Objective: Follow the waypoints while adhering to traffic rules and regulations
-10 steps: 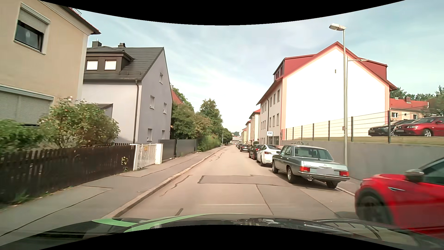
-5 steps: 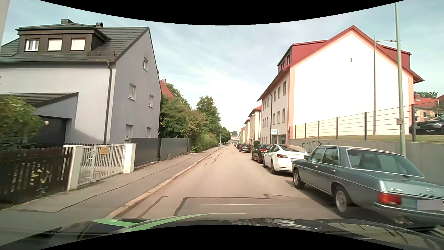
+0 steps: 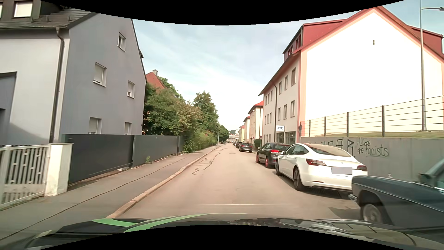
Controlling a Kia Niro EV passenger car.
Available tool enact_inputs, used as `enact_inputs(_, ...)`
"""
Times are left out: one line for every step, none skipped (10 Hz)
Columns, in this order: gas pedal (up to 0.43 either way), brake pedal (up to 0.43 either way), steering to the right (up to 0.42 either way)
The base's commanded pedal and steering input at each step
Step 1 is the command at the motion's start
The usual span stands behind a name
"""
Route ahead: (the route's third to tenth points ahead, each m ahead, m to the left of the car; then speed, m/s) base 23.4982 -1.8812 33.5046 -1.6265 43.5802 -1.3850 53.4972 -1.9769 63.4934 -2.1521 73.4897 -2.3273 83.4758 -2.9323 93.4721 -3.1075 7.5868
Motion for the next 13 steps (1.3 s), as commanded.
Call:
enact_inputs(0.039, 0.0, 0.011)
enact_inputs(0.028, 0.0, 0.011)
enact_inputs(0.028, 0.0, 0.01)
enact_inputs(0.028, 0.0, 0.011)
enact_inputs(0.028, 0.0, 0.011)
enact_inputs(0.028, 0.0, 0.01)
enact_inputs(0.039, 0.0, 0.01)
enact_inputs(0.039, 0.0, 0.01)
enact_inputs(0.039, 0.0, 0.01)
enact_inputs(0.039, 0.0, 0.01)
enact_inputs(0.039, 0.0, 0.01)
enact_inputs(0.039, 0.0, 0.009)
enact_inputs(0.039, 0.0, 0.007)
